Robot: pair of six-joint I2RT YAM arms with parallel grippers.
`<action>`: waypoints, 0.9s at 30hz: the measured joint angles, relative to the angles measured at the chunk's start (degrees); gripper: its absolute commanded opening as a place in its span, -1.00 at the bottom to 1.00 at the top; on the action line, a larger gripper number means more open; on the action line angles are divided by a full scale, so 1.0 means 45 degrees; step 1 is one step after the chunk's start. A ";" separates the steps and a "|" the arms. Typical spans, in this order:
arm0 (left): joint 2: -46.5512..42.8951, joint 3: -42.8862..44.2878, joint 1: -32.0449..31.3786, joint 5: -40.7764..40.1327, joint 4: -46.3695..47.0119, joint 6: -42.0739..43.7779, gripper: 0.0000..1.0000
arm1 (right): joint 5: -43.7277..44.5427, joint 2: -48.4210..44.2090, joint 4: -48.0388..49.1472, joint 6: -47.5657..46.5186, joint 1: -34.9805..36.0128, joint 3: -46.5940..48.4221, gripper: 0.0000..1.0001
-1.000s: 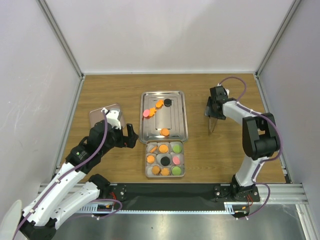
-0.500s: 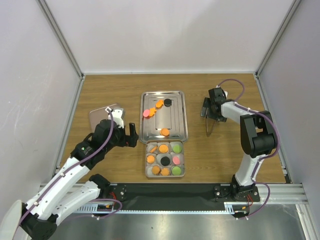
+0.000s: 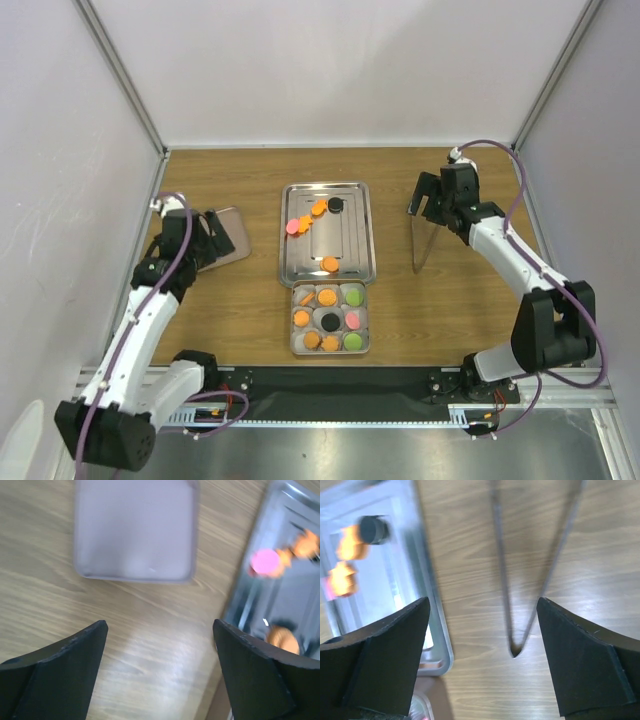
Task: Pack the cookies
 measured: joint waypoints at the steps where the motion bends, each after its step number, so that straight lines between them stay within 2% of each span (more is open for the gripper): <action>1: 0.0306 0.0087 0.0495 -0.0010 0.0107 -0.0107 0.82 | -0.0175 -0.0282 0.0049 -0.0005 0.0034 -0.0063 0.83; 7: 0.2671 0.0291 0.3138 -0.0223 0.1180 -0.0296 0.75 | -0.1447 -0.0656 0.0636 -0.0369 0.0068 -0.0520 0.75; 13: 0.5493 0.0767 0.4862 -0.0228 0.2312 -0.0233 0.69 | -0.3138 -0.0651 0.0850 -0.0947 -0.0170 -0.1035 0.72; 20: 0.8684 0.1836 0.5819 0.0272 0.3128 0.0316 0.54 | -0.4643 -0.0651 0.1545 -0.1195 -0.0622 -0.1302 0.71; 27: 1.0234 0.2200 0.6649 0.1035 0.3439 0.0884 0.24 | -0.5416 -0.0777 0.1817 -0.1175 -0.1229 -0.2025 0.71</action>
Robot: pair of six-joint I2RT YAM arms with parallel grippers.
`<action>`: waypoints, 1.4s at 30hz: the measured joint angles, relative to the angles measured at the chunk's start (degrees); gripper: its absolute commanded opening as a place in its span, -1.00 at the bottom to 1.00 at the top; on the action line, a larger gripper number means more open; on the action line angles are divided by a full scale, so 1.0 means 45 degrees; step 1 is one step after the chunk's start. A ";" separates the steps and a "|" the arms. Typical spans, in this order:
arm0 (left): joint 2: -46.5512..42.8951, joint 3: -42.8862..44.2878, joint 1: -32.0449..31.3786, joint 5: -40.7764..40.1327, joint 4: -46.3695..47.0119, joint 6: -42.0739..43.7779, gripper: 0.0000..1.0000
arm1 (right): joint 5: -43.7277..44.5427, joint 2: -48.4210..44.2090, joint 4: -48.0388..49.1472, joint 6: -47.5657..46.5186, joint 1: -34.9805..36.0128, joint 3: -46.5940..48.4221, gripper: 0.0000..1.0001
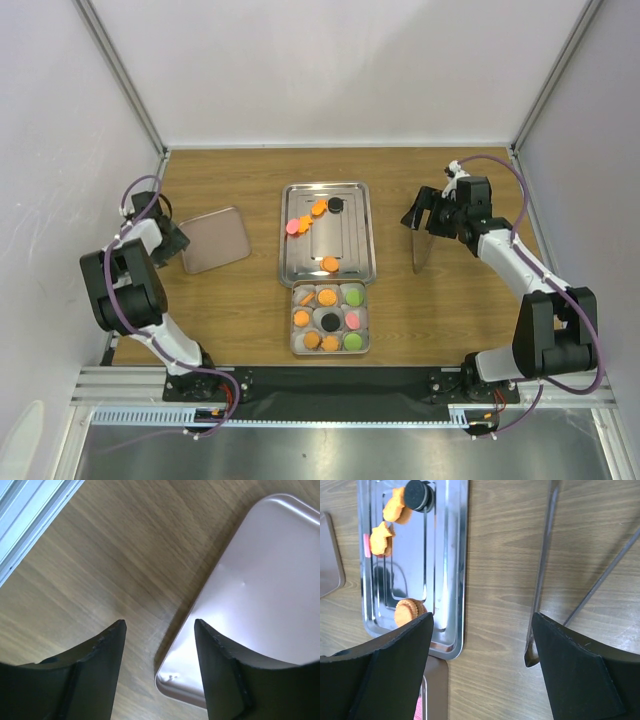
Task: Pack the cookies
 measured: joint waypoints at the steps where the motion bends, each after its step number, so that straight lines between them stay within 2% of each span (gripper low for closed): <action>1: 0.0146 0.0073 0.0039 0.0044 0.0019 0.0087 0.23 | -0.0049 -0.0019 0.0024 0.0000 -0.0010 -0.0010 0.71; 19: 0.1923 0.1724 0.0092 0.0894 0.0238 0.0622 -0.06 | -0.0340 -0.0549 0.0175 0.0000 -0.0034 -0.0049 0.70; 31: 0.2040 0.1821 0.0126 0.1020 0.0384 0.0729 -0.43 | -0.0491 -0.0568 0.0219 0.0005 -0.0078 -0.0053 0.71; 32: 0.2059 0.1821 0.0126 0.1054 0.0432 0.0729 -0.51 | -0.0525 -0.0568 0.0223 0.0005 -0.0078 -0.0053 0.71; 37: 0.2127 0.1821 0.0126 0.1209 0.0646 0.0709 -0.65 | -0.0563 -0.0568 0.0248 0.0010 -0.0078 -0.0053 0.71; 39: 0.2132 0.1821 0.0126 0.1302 0.0719 0.0704 -0.81 | -0.0563 -0.0568 0.0248 0.0015 -0.0078 -0.0058 0.71; 42: 0.2142 0.1821 0.0121 0.1520 0.0787 0.0704 -0.89 | -0.0563 -0.0568 0.0253 0.0015 -0.0078 -0.0058 0.71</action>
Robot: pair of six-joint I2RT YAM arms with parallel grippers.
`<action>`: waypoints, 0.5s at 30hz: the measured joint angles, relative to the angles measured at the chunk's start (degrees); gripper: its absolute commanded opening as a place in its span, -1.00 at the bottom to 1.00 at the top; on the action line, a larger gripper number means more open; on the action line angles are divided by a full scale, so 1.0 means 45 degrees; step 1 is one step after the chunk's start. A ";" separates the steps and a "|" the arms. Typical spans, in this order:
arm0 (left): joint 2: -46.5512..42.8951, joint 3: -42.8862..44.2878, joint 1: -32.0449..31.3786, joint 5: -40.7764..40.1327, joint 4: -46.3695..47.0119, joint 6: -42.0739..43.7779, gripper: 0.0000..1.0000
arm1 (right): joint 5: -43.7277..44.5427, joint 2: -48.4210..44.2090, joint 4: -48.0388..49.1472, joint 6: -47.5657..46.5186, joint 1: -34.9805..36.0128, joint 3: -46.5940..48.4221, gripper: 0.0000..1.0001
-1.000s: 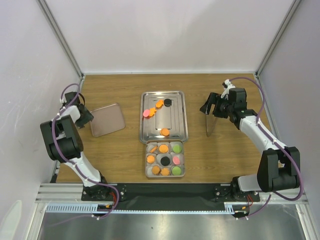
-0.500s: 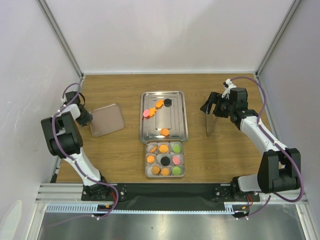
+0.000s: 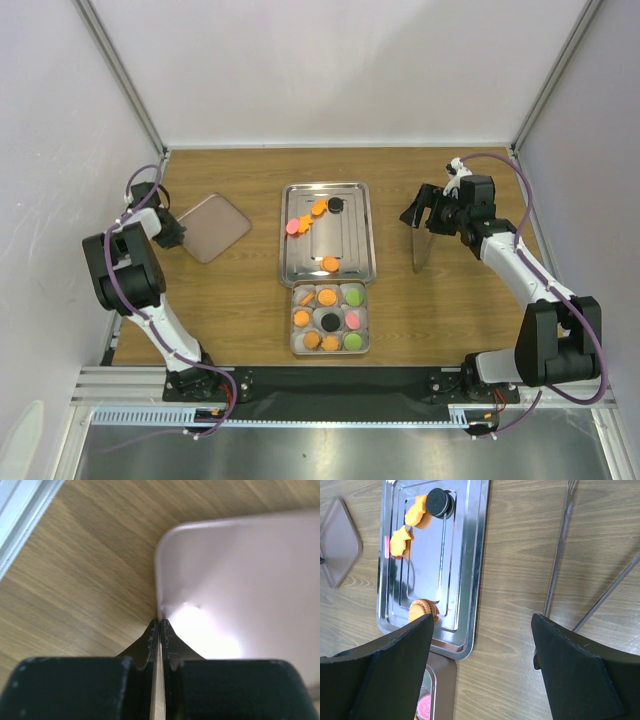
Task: Pack the cookies
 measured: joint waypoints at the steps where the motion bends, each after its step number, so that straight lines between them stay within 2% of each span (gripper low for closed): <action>1: 0.0005 0.0000 0.0000 0.0087 0.0029 -0.0010 -0.91 | 0.0000 0.0000 -0.0005 0.0000 0.0000 -0.0005 0.70; 5: 0.0015 0.0121 -0.0005 0.0233 -0.0165 -0.0083 -0.99 | 0.0000 0.0000 -0.0005 0.0000 0.0000 -0.0019 0.71; 15: -0.0233 0.1268 -0.0063 0.0257 -0.1345 -0.0262 -0.99 | -0.0005 0.0000 0.0000 0.0044 0.0000 -0.0039 0.71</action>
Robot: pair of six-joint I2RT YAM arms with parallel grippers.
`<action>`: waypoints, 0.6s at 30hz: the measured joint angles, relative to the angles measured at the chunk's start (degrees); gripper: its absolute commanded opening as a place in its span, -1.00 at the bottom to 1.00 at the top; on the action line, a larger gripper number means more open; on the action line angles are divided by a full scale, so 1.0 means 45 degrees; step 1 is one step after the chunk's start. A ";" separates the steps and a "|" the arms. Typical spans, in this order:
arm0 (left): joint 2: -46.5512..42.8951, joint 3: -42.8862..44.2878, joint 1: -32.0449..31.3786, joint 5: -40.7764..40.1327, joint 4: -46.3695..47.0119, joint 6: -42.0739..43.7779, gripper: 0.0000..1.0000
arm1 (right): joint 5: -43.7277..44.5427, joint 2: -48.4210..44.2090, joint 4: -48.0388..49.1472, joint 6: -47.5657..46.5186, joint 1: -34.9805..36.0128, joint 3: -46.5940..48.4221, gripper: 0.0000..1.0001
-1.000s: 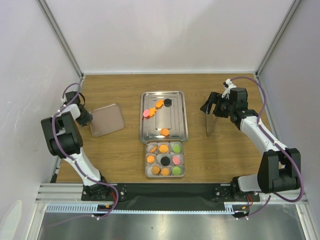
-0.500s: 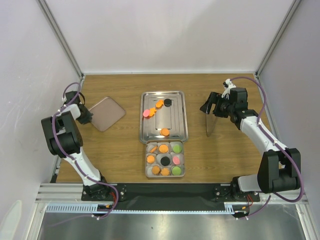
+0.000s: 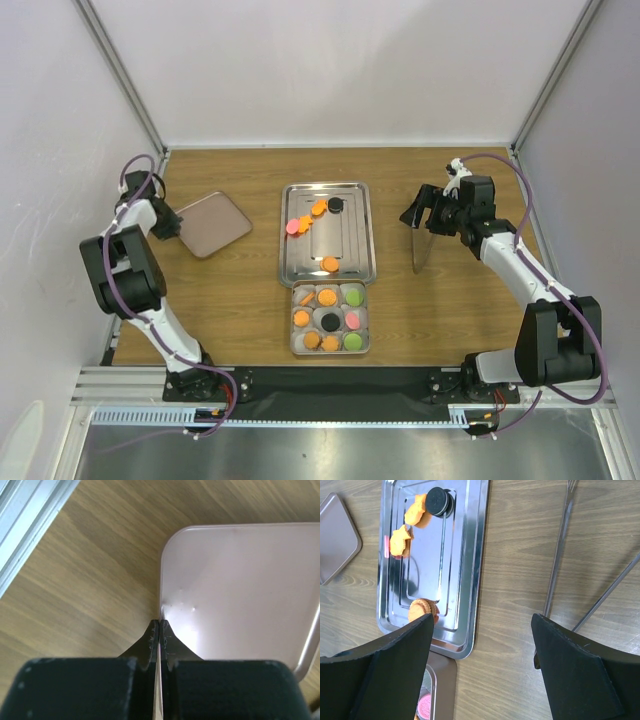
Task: Pack the cookies
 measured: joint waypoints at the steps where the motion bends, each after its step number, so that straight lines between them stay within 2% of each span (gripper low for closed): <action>1: -0.0170 0.0000 -0.0034 0.0039 -0.0170 -0.0068 -0.99 | -0.0005 0.0005 0.0000 0.0005 0.0000 0.0000 0.71; 7: -0.1870 -0.0005 -0.0568 0.0340 -0.0787 -0.0408 -1.00 | -0.0005 0.0112 0.0010 0.0073 0.0141 0.0000 0.70; 14: -0.5299 -0.0219 -0.1205 0.0821 -0.0733 -0.0733 -0.99 | -0.0214 0.0287 0.0049 0.0151 0.0729 0.0005 0.70; 18: -0.7062 -0.0811 -0.2438 0.0971 -0.0583 -0.0845 -0.99 | -0.0442 0.0272 -0.0044 0.0355 0.1103 0.0160 0.71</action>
